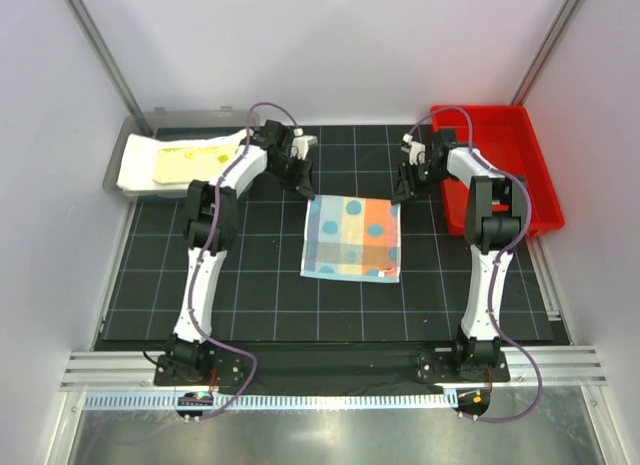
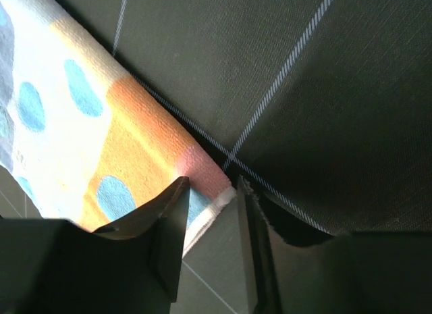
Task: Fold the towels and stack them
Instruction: Fold the towel
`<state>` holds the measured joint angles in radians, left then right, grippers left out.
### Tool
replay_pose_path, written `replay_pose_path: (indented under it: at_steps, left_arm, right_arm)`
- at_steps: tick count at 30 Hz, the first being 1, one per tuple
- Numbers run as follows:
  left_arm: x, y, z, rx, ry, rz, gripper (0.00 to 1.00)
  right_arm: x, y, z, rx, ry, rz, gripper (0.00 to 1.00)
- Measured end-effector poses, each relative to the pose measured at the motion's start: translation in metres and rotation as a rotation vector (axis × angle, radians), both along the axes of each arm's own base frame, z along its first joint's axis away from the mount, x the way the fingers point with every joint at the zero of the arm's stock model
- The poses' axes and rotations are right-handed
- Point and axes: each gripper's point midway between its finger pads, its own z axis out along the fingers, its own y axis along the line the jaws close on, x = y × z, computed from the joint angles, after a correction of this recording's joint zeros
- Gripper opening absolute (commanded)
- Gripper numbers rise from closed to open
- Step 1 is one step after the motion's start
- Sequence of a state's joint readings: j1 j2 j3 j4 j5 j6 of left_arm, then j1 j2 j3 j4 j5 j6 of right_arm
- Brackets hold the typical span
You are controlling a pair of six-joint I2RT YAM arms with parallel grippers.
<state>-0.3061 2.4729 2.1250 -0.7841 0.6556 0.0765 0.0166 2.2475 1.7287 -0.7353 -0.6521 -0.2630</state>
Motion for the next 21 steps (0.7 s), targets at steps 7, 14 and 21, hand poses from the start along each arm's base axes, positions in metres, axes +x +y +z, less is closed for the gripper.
replay_pose_path:
  at_steps: [7,14,21]
  left_arm:
    - [0.000,0.000,-0.002,0.004,-0.003,-0.034,0.40]
    - [-0.001,-0.002,-0.006,-0.006,0.007,-0.042,0.21]
    - [-0.001,-0.011,-0.003,-0.060,0.036,-0.033,0.45]
  right_arm:
    - [-0.006,-0.007,-0.003,0.014,0.018,0.017,0.24]
    - [-0.008,-0.013,-0.006,0.018,0.029,0.011,0.11]
    - [-0.008,-0.010,-0.004,0.032,0.028,0.014,0.13]
